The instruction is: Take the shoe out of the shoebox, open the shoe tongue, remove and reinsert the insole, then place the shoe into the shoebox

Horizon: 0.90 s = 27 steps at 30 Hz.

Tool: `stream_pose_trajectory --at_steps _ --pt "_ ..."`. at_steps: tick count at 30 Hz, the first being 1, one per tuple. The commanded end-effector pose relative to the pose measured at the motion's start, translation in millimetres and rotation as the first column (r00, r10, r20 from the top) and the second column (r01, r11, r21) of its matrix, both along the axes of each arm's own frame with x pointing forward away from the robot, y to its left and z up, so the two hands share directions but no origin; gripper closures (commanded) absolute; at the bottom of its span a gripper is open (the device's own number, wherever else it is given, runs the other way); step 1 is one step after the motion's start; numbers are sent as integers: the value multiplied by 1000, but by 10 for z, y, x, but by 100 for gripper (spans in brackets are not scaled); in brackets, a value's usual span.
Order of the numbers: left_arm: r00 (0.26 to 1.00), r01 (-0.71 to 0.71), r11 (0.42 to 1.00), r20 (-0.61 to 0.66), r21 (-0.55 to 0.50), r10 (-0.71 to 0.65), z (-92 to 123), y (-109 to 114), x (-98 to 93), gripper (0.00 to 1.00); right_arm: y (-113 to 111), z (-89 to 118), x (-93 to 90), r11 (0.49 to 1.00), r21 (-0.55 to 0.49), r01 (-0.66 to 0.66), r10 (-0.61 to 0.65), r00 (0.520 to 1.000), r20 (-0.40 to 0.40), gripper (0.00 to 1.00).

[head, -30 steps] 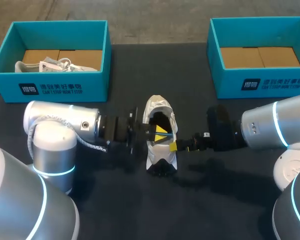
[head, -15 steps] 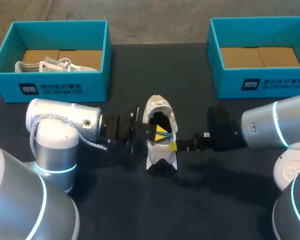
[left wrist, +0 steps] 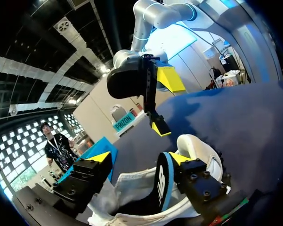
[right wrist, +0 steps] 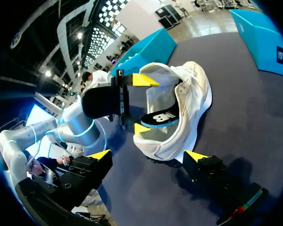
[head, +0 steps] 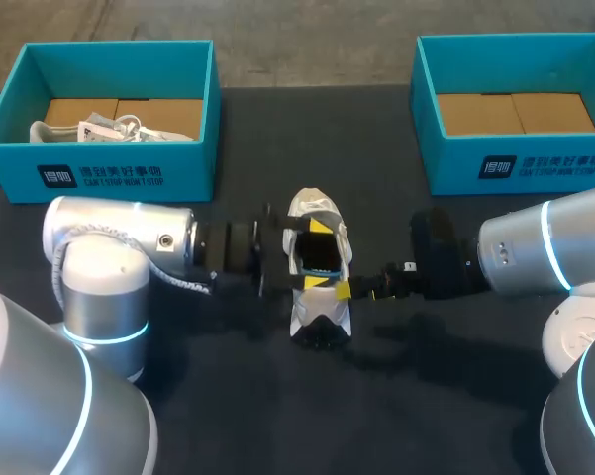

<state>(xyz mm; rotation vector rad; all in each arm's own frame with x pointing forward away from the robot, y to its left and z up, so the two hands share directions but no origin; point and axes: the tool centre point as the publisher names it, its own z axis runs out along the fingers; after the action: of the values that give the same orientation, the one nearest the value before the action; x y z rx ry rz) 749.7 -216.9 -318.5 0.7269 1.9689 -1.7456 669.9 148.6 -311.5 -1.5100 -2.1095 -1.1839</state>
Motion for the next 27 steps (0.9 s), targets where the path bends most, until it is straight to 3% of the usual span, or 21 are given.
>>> stream_pose_trajectory --at_steps 1,7,8,12,21,27 --pt "1000 -5 1000 7 -2 5 89 44 -13 16 42 -4 -3 1000 -8 6 -6 1000 0 0" --pt "1000 -12 1000 21 -6 12 186 80 31 12 42 -4 -3 1000 -8 6 -6 1000 0 0" --pt "1000 -11 1000 26 -3 11 209 86 40 18 42 -4 -3 1000 -8 6 -6 1000 0 0" --pt "999 6 1000 49 -1 -6 331 110 53 26 42 -4 -3 1000 -8 6 -6 1000 0 0" --pt "997 60 997 53 50 -63 423 170 19 16 42 -4 -3 1000 -8 6 -6 1000 0 0" --pt "997 70 997 40 30 -72 499 191 -6 28 42 -4 -3 1000 -8 6 -6 1000 0 0"
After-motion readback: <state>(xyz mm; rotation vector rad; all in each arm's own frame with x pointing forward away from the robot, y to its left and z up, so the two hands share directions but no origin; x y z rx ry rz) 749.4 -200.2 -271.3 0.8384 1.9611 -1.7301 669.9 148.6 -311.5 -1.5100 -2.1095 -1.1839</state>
